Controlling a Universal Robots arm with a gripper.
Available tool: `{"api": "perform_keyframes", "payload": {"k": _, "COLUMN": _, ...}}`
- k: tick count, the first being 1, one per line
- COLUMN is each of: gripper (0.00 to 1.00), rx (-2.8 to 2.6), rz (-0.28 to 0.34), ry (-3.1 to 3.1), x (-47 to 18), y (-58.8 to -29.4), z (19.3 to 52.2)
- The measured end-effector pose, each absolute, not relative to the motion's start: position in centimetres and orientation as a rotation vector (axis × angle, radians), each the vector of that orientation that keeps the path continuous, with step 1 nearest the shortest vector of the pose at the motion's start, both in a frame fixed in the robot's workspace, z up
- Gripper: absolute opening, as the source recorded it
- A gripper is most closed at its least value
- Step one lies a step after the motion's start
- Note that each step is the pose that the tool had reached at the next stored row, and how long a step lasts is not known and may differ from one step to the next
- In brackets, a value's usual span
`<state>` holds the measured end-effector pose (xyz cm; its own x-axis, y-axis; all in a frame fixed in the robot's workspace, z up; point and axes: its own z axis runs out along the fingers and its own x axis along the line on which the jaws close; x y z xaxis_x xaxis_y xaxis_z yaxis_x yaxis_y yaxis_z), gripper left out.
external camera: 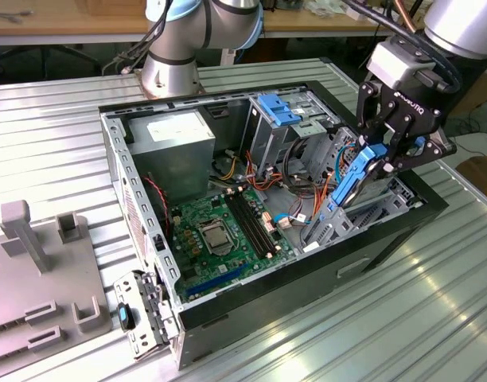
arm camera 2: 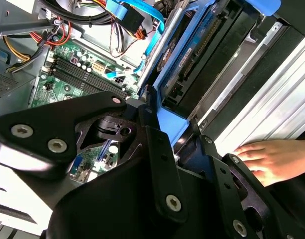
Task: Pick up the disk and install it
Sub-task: 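Insert the disk into the insertion slot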
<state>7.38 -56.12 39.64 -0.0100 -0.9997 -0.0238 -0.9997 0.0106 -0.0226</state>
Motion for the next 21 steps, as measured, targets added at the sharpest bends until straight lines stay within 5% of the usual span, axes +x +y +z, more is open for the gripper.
{"api": "perform_keyframes", "payload": {"k": 21, "gripper": 0.37, "rx": -2.182, "rz": -0.001, "ry": 2.204, "x": 7.4, "y": -56.2, "z": 38.0}}
